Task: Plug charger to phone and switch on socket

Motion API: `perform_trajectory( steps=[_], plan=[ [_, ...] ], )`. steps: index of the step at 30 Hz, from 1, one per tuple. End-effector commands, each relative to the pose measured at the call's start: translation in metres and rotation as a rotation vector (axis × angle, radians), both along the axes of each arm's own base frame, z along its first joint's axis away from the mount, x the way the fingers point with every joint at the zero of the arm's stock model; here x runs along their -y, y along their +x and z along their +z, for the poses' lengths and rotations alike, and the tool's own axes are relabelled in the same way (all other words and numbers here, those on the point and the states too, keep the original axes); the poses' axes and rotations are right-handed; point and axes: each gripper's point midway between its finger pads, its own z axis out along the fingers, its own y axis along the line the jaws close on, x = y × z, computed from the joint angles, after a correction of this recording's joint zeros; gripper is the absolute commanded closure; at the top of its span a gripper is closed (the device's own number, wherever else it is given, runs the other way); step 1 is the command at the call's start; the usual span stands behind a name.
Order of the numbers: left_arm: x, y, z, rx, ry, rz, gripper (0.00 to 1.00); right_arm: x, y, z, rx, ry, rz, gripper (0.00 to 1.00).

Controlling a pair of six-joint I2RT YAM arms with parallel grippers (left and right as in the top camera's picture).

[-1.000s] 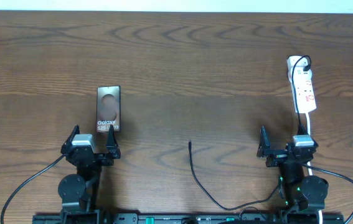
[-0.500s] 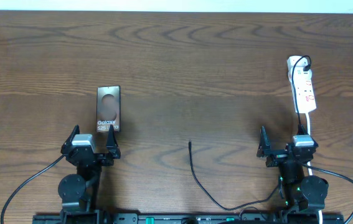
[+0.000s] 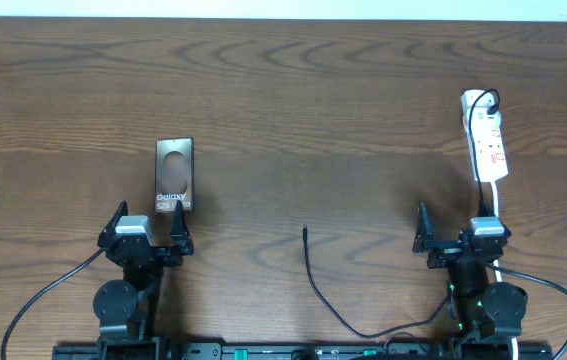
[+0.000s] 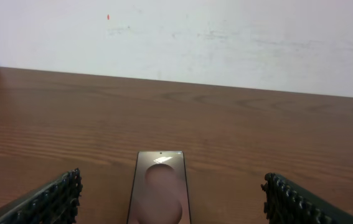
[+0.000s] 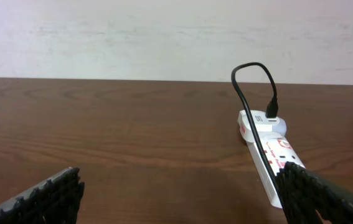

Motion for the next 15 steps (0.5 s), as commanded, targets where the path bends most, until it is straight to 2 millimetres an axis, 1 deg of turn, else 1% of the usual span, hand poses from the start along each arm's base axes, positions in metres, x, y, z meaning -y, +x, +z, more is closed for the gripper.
perform_trajectory(
  steps=[1,3,11,15],
  plan=[
    [0.002,-0.001,-0.014,-0.044,0.01,-0.016,0.09,0.001,0.0,0.0,0.002,-0.012,-0.008,0.01],
    [0.002,-0.001,-0.01,-0.029,0.01,-0.016,0.09,0.001,0.0,0.0,0.002,-0.012,-0.008,0.01],
    [0.003,-0.001,-0.008,-0.024,0.01,-0.019,0.09,0.001,0.0,0.0,0.002,-0.012,-0.008,0.01],
    [0.003,-0.002,-0.001,-0.018,-0.006,-0.017,0.09,0.001,0.0,0.0,0.002,-0.012,-0.008,0.01]
  ],
)
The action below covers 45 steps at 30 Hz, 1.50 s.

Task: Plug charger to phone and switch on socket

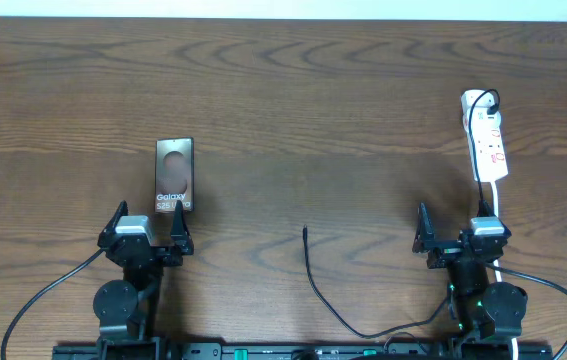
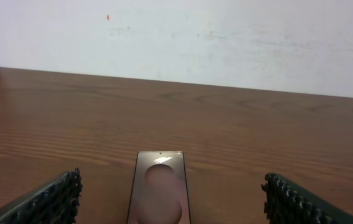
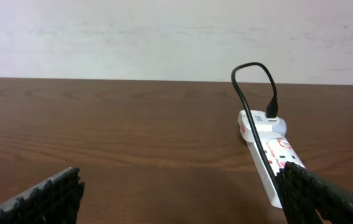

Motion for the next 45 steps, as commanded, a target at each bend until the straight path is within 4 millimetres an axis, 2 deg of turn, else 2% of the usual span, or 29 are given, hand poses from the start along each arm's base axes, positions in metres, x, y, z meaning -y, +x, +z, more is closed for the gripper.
perform_trajectory(
  steps=[1,8,14,24,30,34,37,41,45],
  plan=[
    [0.003,-0.003,0.002,-0.02,-0.009,-0.016,0.09,0.001,0.0,0.0,0.002,-0.012,-0.008,0.01],
    [0.003,-0.003,0.02,-0.063,-0.014,-0.016,0.09,0.001,0.0,0.0,0.002,-0.012,-0.008,0.01],
    [0.002,0.01,0.047,-0.121,-0.017,-0.016,0.09,0.001,0.0,0.0,0.002,-0.012,-0.008,0.01],
    [0.0,0.064,0.099,-0.318,-0.027,-0.014,0.09,0.001,0.0,0.0,0.002,-0.012,-0.008,0.01],
    [-0.002,0.103,0.115,-0.532,-0.039,-0.012,0.09,0.001,0.0,0.0,0.002,-0.012,-0.008,0.01],
    [-0.004,0.122,0.116,-0.693,-0.046,-0.008,0.09,0.001,0.0,0.0,0.002,-0.012,-0.008,0.01],
    [-0.005,0.128,0.11,-0.815,-0.053,-0.006,0.09,0.001,0.0,0.0,0.002,-0.012,-0.008,0.01],
    [-0.005,0.13,0.088,-0.957,-0.061,-0.005,0.09,0.001,0.0,0.0,0.002,-0.012,-0.008,0.01],
    [-0.005,0.133,0.069,-1.019,-0.064,-0.005,0.09,0.001,0.0,0.0,0.002,-0.012,-0.008,0.01]
  ],
)
